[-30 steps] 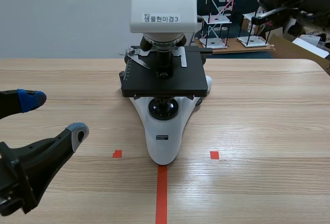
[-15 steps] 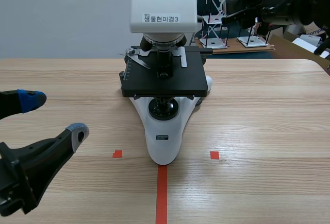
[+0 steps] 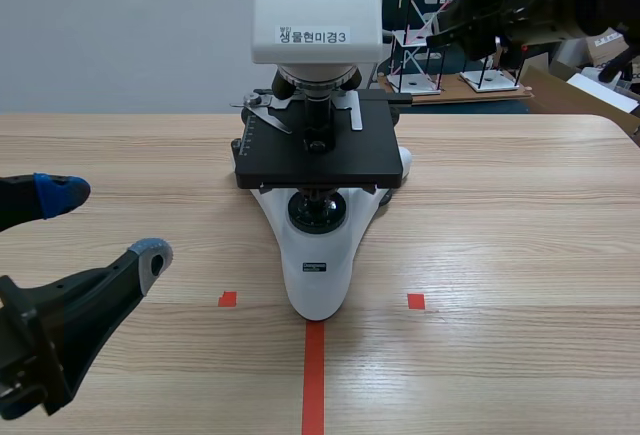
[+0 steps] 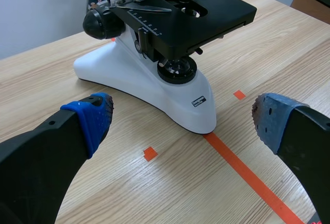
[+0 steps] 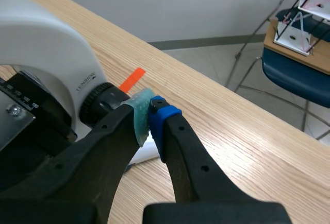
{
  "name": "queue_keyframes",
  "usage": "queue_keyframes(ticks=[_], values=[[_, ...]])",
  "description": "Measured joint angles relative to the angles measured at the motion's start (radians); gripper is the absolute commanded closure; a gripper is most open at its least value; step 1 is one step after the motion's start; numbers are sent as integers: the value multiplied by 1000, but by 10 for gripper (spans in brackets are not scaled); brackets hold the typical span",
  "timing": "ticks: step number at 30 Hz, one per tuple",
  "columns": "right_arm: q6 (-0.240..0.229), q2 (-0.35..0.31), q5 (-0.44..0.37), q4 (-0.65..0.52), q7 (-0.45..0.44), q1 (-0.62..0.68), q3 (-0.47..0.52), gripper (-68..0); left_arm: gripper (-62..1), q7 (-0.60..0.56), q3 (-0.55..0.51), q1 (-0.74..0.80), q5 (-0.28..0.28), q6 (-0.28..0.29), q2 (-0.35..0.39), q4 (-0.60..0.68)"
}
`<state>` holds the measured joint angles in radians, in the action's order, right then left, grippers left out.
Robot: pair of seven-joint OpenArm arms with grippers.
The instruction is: Point at the coarse focus knob
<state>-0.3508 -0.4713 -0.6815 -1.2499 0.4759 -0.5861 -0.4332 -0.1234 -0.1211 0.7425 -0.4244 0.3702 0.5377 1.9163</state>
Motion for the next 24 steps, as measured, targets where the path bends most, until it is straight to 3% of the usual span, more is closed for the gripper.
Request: queue_keyframes(ticks=[24], values=[[-5,0,-8,0,26,0,0,0,-566,0,0,0,0,0,0,0]])
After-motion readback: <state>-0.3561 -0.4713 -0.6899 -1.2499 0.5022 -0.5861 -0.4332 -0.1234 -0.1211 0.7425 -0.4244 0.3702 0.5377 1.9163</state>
